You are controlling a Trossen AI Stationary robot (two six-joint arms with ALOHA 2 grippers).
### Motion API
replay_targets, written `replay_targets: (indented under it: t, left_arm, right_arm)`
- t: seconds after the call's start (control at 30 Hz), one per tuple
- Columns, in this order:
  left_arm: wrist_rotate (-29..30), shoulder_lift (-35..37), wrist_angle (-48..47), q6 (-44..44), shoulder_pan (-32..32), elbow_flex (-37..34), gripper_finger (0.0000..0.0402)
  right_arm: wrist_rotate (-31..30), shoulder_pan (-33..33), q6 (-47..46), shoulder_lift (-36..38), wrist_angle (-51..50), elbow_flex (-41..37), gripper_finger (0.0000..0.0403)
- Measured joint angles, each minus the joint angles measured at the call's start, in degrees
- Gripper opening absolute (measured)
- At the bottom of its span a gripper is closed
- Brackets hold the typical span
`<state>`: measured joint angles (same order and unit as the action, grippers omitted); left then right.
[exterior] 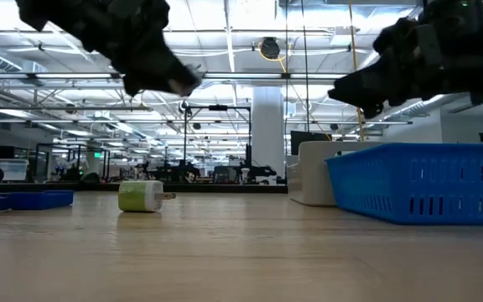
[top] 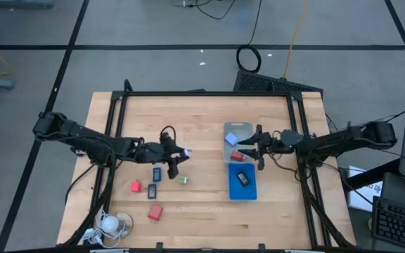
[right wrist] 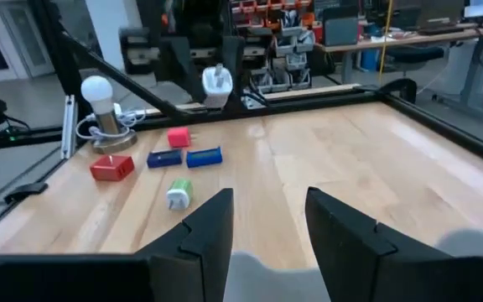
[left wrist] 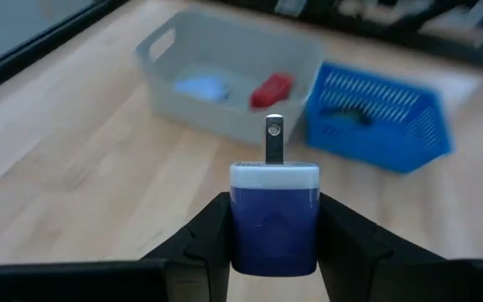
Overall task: Pick & Place Office items
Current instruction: Put the purple charger adapter into the gray bin
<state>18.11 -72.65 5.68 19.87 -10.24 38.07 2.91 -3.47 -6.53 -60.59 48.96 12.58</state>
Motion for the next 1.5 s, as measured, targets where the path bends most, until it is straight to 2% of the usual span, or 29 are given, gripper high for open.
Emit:
replay_targets:
  t: [0.13,0.23,0.47,0.63,0.8,0.97,1.3,1.4,1.5]
  left_arm:
    - [-6.7,-1.8,6.6,0.4,1.1,0.1,0.0134]
    - [-12.2,-3.1,10.4,1.3,1.6,0.1,0.0134]
    - [-21.9,-3.6,11.7,7.7,3.7,0.1,0.0134]
    - [-25.5,-3.6,12.2,8.4,4.5,0.1,0.0134]
    - [-31.2,-3.6,12.1,9.2,5.5,0.1,0.0134]
    - [-36.2,-3.6,12.6,12.0,6.9,0.1,0.0134]
    - [-37.0,-7.8,13.8,13.9,7.7,0.0,0.0134]
    - [-39.7,-9.5,16.3,14.5,7.9,0.3,0.0134]
    - [-42.4,-10.3,14.8,14.6,8.2,2.2,0.0134]
  right_arm:
    - [0.1,2.1,5.4,-7.5,-0.2,4.8,0.0144]
    - [-0.2,4.1,13.0,-12.8,0.1,9.0,0.0144]
    - [-7.6,8.4,31.1,-23.3,0.0,19.6,0.0172]
    - [-7.5,9.6,33.0,-28.5,-2.6,26.9,0.0222]
    - [-7.4,10.7,37.4,-31.9,-2.6,30.7,0.0256]
    - [-4.5,10.7,38.7,-34.5,-2.6,33.8,0.0257]
    - [-2.4,10.7,38.7,-35.9,-2.5,36.7,0.0252]
    - [-0.7,10.7,38.4,-35.9,-2.8,36.7,0.0252]
    - [1.9,10.7,36.5,-35.8,-2.7,36.8,0.0252]
